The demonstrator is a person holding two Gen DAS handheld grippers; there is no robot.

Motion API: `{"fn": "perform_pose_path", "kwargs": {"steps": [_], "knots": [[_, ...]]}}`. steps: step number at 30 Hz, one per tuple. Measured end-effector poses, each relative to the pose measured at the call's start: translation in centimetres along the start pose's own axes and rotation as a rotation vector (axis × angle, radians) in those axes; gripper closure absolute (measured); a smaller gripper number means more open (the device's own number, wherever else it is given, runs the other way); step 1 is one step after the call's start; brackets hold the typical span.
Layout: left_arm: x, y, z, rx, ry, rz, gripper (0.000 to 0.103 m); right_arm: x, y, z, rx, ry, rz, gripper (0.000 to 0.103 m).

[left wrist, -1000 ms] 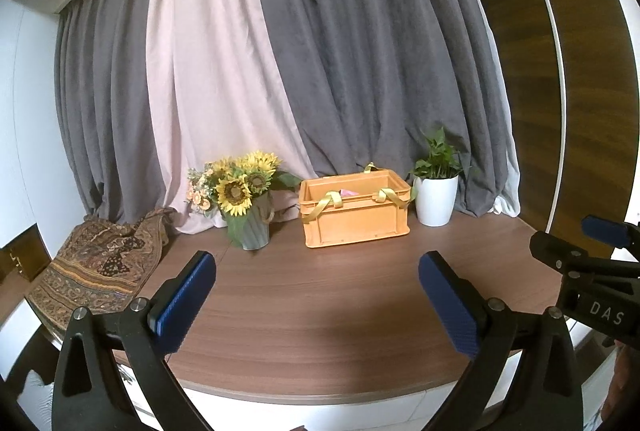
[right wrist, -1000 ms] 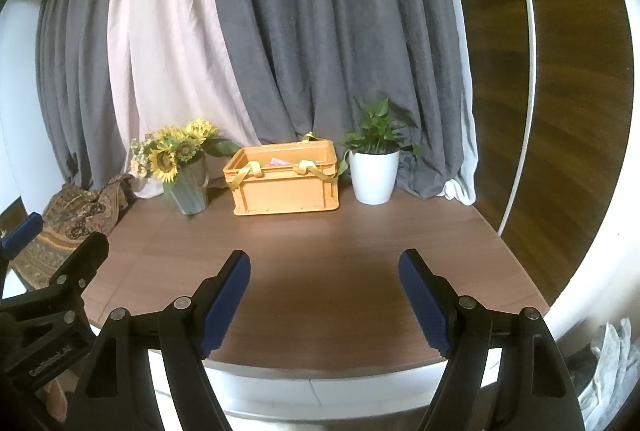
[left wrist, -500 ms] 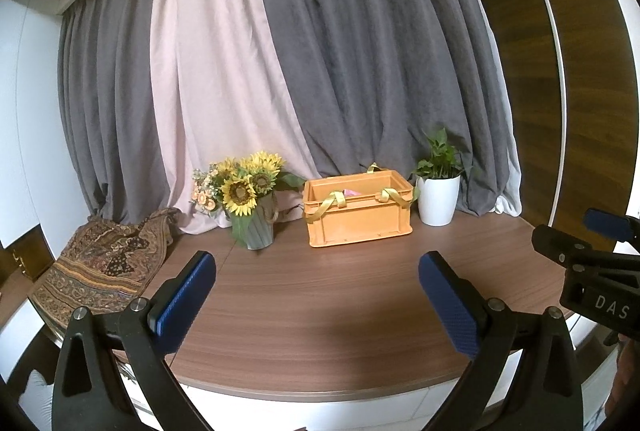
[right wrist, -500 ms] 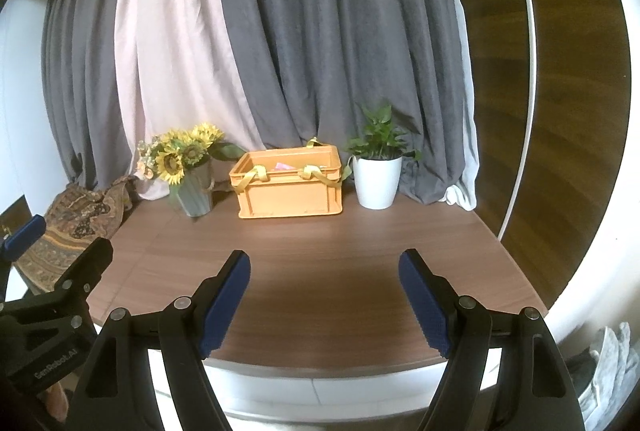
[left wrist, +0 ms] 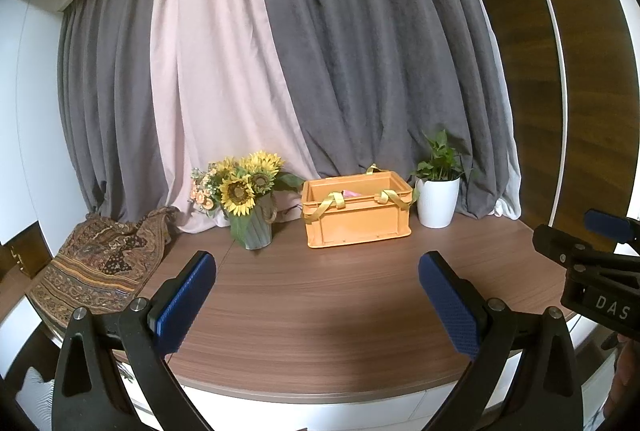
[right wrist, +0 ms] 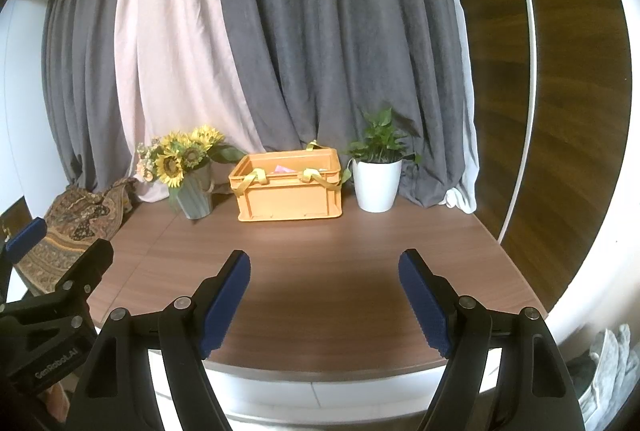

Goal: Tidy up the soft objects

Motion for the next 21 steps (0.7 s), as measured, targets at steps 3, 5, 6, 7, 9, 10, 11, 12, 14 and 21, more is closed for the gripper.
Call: {"fn": "perform_pose_path", "kwargs": {"steps": [3, 5, 6, 7, 9, 10, 11, 12, 14, 21], "knots": [[0.06, 0.01, -0.06, 0.0, 0.005, 0.003, 0.0, 0.08, 0.05, 0.07, -0.001, 0.001, 0.001, 0.025], [0.1, 0.0, -0.08, -0.002, 0.007, 0.0, 0.0, 0.03, 0.02, 0.02, 0.0, 0.0, -0.002, 0.025], [0.12, 0.01, -0.07, -0.003, 0.008, -0.002, 0.0, 0.06, 0.09, 0.09, -0.001, -0.001, -0.004, 0.025], [0.16, 0.02, -0.06, -0.004, 0.01, -0.005, 0.0, 0.13, 0.17, 0.12, -0.004, 0.0, -0.005, 0.025], [0.26, 0.0, -0.01, -0.003, 0.011, -0.008, 0.0, 0.21, 0.27, 0.17, -0.005, 0.002, -0.002, 0.025], [0.31, 0.06, -0.01, -0.004, 0.012, -0.009, 0.0, 0.24, 0.31, 0.18, -0.006, 0.002, -0.003, 0.025], [0.35, 0.05, 0.01, -0.005, 0.011, -0.008, 0.0, 0.27, 0.35, 0.19, -0.006, 0.003, -0.004, 0.025], [0.38, 0.04, 0.01, -0.005, 0.01, -0.009, 0.0, 0.26, 0.42, 0.17, -0.007, 0.003, -0.005, 0.025], [0.41, 0.05, -0.03, -0.009, 0.008, -0.011, 0.0, 0.23, 0.42, 0.16, -0.006, 0.003, -0.006, 0.025], [0.49, 0.0, -0.08, -0.008, 0.006, -0.015, 0.0, 0.16, 0.39, 0.03, -0.006, 0.003, -0.008, 0.025]]}}
Point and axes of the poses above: each gripper's, at about its wrist camera, not at the fingertips, and y roughly the way its jaws point, x to its right, z to its top, the point moved 10 cm from there along y, roughly the way its jaws point, and after that the axes turned 14 degrees about z, right-handed, at the moved point
